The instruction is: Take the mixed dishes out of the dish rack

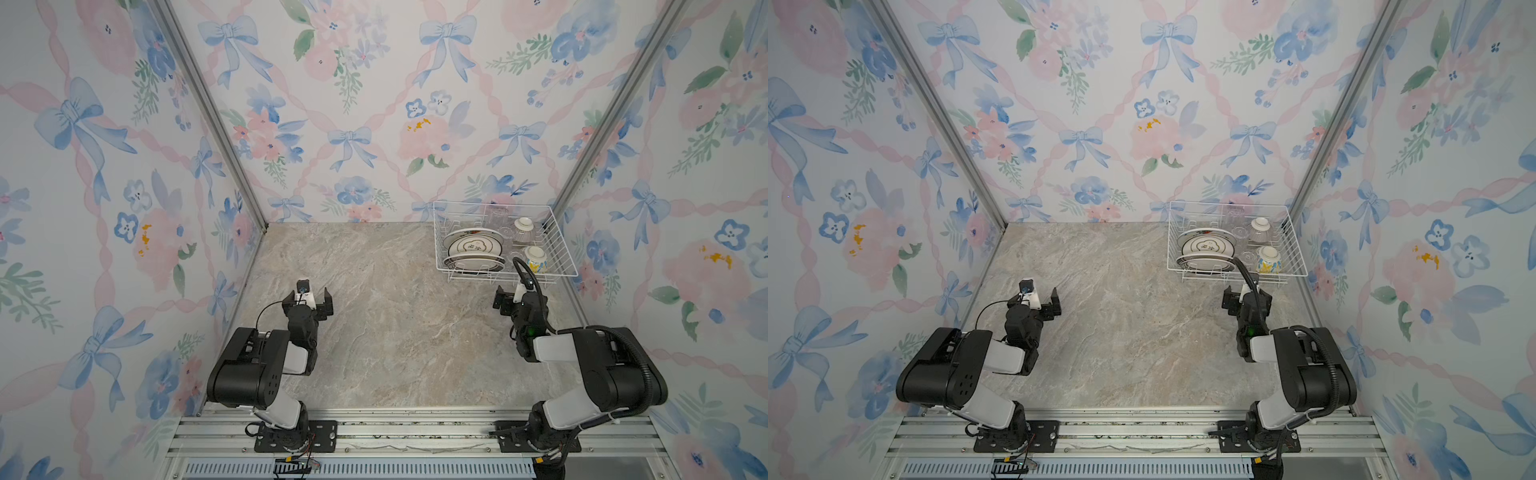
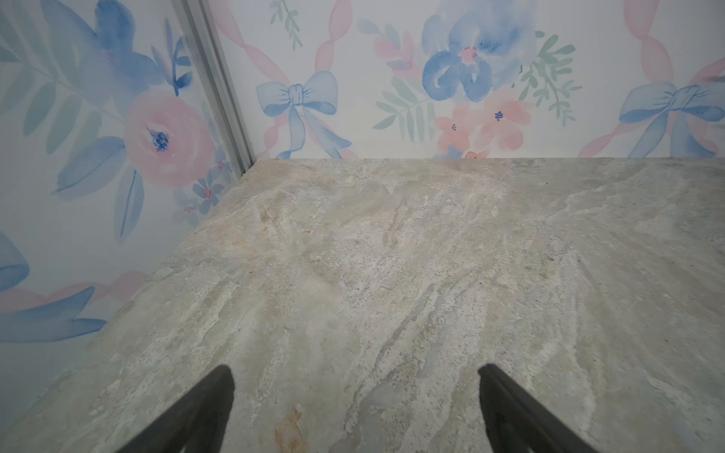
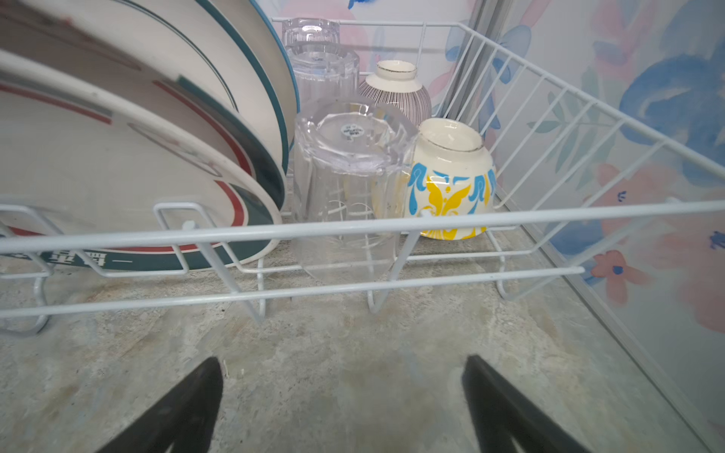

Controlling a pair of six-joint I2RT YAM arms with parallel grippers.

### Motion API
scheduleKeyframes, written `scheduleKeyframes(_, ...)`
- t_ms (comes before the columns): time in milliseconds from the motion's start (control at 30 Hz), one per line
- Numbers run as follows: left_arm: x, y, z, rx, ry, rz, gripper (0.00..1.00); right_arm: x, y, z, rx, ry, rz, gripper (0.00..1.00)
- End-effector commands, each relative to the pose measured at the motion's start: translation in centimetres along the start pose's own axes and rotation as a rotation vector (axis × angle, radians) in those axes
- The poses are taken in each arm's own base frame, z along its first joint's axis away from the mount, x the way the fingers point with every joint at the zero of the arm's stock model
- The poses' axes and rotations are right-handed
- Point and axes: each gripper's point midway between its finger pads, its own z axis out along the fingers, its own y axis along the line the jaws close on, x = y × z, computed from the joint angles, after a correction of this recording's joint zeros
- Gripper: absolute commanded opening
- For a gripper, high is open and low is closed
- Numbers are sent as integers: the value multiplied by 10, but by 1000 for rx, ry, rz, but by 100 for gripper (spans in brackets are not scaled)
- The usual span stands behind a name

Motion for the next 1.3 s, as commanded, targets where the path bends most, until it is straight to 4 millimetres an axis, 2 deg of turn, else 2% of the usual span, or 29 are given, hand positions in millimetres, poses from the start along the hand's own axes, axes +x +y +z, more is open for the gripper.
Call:
scheduleKeyframes(0, -2, -2, 1, 19, -10, 15, 98, -7, 3, 2, -10, -15, 2, 97)
scheduleKeyframes(1033, -1, -2, 1, 22, -6, 17, 98, -10, 3, 3, -4, -16, 3, 97)
scheduleKeyframes(1133, -6, 2, -2, -27, -20, 18, 98, -18, -3, 1, 62, 5, -14, 97)
scheduleKeyframes(1267, -22, 14, -9, -148, -47, 25, 98, -28, -8, 1, 139, 138, -39, 97)
